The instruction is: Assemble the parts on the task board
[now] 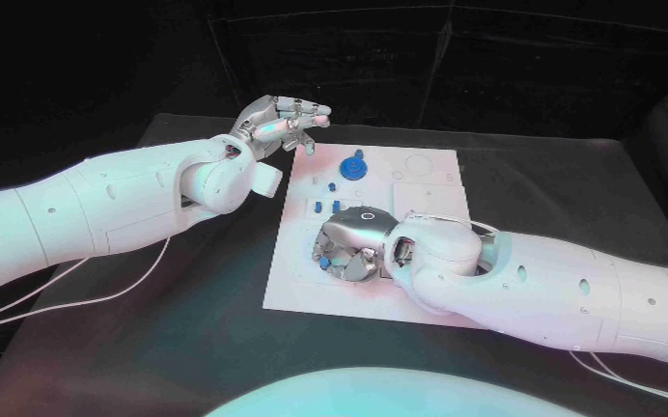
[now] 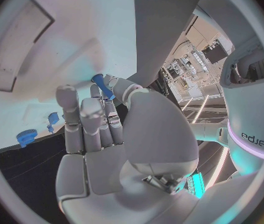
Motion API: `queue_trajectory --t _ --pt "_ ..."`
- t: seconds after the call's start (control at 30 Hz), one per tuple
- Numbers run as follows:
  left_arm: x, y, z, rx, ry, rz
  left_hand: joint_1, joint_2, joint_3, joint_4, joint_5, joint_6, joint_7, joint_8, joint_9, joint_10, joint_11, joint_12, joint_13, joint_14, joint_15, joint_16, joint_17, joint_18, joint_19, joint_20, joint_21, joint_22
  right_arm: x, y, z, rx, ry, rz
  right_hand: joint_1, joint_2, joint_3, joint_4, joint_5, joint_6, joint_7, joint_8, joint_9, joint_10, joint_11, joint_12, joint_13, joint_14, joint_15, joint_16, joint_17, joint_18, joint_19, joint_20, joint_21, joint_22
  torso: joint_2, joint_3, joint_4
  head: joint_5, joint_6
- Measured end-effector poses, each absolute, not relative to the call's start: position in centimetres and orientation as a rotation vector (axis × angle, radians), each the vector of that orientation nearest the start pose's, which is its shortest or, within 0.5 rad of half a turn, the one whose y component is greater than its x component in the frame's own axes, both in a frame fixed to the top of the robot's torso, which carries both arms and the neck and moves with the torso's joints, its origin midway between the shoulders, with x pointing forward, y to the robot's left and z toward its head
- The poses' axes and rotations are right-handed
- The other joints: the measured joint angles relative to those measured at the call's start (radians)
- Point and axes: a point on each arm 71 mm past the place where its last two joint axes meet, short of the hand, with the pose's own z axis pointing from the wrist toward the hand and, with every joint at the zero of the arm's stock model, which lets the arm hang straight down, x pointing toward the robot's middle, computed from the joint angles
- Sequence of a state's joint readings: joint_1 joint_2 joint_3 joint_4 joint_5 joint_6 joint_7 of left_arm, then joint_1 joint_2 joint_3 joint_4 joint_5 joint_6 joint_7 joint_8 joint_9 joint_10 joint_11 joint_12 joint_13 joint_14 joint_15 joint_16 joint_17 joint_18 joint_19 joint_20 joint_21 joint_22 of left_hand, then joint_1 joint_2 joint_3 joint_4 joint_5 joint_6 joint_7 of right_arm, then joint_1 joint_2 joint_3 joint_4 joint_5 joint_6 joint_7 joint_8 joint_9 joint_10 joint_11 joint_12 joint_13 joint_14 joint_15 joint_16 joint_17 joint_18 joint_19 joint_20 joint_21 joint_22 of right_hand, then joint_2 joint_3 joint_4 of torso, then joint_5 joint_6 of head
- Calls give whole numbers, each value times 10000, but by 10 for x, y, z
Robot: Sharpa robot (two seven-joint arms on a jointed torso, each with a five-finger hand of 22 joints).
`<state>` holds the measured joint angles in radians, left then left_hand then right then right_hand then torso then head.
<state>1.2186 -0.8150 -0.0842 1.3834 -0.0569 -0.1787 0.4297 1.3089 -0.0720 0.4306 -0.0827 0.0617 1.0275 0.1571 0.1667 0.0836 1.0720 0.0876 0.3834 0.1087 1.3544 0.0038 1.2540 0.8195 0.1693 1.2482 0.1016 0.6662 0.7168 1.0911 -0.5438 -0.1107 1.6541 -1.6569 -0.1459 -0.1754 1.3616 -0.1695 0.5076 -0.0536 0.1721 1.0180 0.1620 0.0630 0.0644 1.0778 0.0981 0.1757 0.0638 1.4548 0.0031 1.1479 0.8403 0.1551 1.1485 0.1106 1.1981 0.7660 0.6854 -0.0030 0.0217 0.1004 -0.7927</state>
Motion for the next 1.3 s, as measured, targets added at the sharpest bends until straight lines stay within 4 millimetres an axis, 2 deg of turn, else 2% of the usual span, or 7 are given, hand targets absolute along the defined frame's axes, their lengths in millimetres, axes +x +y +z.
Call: queue_trajectory --t 0.37,0.67,0.73,0.83,0.97,1.2,1.3 --pt "510 231 -190 -10176 14501 -15547 0 0 0 0 0 0 0 0 0 0 0 0 0 0 0 0 0 0 0 0 0 0 387 -30 -232 -5469 17307 9376 -54 -54 -850 -181 0 -954 -100 0 23 -1604 214 219 92 -652 217 -825 -1408 164 -1054 192 -1032 -1658 2 7 -8 -37 26" --pt "510 235 -190 -10200 14488 -15492 0 0 0 0 0 0 0 0 -5 -89 -10 42 12 0 0 0 -28 0 0 0 0 -11 384 -73 -215 -4612 16790 9360 -8 -8 -1580 -221 248 -1076 -190 59 39 -1955 180 976 194 -757 253 -825 -1578 163 -1120 199 -1147 -1841 -8 8 -19 -134 95" --pt "510 235 -190 -10206 14484 -15478 0 0 0 0 0 0 -1 0 -11 -91 -17 74 17 0 0 0 -39 0 0 0 0 -19 389 -89 -202 -4153 16588 9307 15 15 -1714 -163 350 -984 -98 125 66 -1855 101 1261 241 -754 249 -808 -1548 163 -1120 199 -1147 -1832 -12 8 -20 -187 129" --pt "510 236 -190 -10214 14481 -15463 0 0 0 0 0 0 0 0 -11 -91 -17 75 17 0 0 0 -39 0 0 0 0 -19 394 -112 -186 -3391 16484 9226 -245 270 -1907 98 548 -520 -12 386 151 -405 -84 2155 499 -315 36 -180 -659 161 -409 66 -624 -822 -16 4 -25 -337 195" --pt "509 237 -190 -10224 14480 -15443 0 0 0 0 0 0 0 0 -10 -91 -17 75 17 0 0 0 -39 -1 0 0 0 -18 404 -155 -173 -1788 16869 8828 -787 299 -2296 514 699 220 -405 807 262 1799 -616 3812 1360 108 -363 1200 1462 -238 1156 -314 805 1670 -28 -4 -37 -626 296" --pt "507 237 -189 -10222 14497 -15479 0 0 0 0 0 0 0 0 -10 -91 -18 75 16 0 0 0 -39 -1 0 0 0 -17 409 -206 -176 674 17881 7628 -1867 -52 -3704 1438 1211 439 -625 1352 366 2972 -875 8583 6886 91 -558 2530 3668 -551 2147 -583 1909 3685 -48 -38 -124 -1041 465" --pt "507 237 -189 -10220 14505 -15495 0 0 0 0 0 0 0 0 -10 -91 -18 75 16 0 0 0 -39 -1 0 0 0 -17 408 -218 -180 1295 18229 6877 -1733 109 -4719 1855 1163 249 -718 1857 542 3008 -881 10156 8987 103 -608 2830 4156 -569 2204 -626 2115 4027 -57 -28 -201 -1133 506"
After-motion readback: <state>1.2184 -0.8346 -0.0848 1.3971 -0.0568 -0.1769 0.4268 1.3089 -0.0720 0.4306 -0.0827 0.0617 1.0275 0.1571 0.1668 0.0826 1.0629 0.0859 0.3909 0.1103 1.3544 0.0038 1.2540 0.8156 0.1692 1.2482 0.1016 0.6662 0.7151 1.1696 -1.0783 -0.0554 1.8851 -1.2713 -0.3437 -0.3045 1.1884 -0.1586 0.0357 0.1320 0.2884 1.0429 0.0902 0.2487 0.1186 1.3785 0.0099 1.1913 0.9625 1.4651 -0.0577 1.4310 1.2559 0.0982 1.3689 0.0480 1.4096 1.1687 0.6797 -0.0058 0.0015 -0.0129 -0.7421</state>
